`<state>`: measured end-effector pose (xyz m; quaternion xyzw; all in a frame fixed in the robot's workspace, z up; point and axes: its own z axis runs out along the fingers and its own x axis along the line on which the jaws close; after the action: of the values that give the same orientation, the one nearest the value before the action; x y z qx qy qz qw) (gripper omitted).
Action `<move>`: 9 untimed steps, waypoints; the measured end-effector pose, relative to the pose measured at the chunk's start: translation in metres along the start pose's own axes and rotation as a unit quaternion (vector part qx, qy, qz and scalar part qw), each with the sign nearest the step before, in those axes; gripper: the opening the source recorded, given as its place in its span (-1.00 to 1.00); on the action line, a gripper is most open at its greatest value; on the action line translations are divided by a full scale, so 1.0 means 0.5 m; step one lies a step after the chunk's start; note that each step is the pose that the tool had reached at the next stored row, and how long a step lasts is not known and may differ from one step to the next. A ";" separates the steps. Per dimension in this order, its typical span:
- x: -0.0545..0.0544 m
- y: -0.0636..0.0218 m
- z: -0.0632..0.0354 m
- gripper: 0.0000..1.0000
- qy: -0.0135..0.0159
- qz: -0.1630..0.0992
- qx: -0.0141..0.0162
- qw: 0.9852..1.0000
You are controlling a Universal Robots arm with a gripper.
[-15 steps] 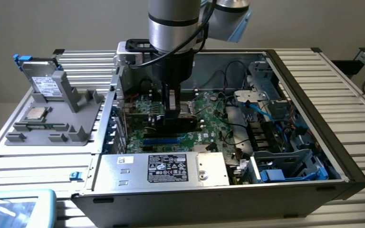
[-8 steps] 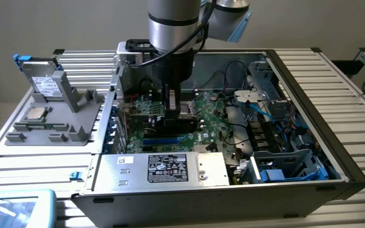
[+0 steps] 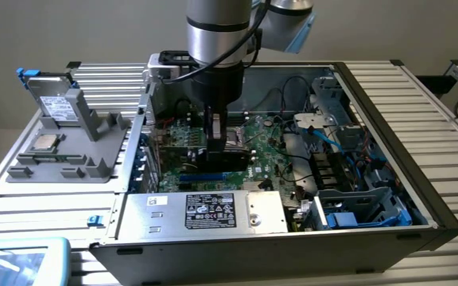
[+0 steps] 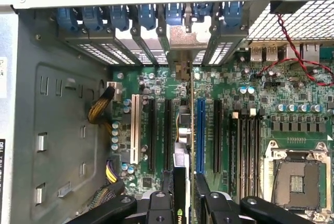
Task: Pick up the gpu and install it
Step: 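Insert the gpu into the slot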
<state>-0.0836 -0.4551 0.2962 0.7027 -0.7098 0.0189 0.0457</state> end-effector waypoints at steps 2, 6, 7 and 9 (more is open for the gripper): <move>-0.002 0.000 0.000 -0.45 0.006 0.002 0.008 1.000; -0.004 0.000 0.000 -0.45 0.010 0.003 0.015 1.000; -0.004 0.000 0.000 -0.45 0.010 0.003 0.015 1.000; -0.009 0.000 -0.001 -0.45 0.010 0.003 0.017 1.000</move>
<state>-0.0835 -0.4504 0.2961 0.7012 -0.7108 0.0386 0.0408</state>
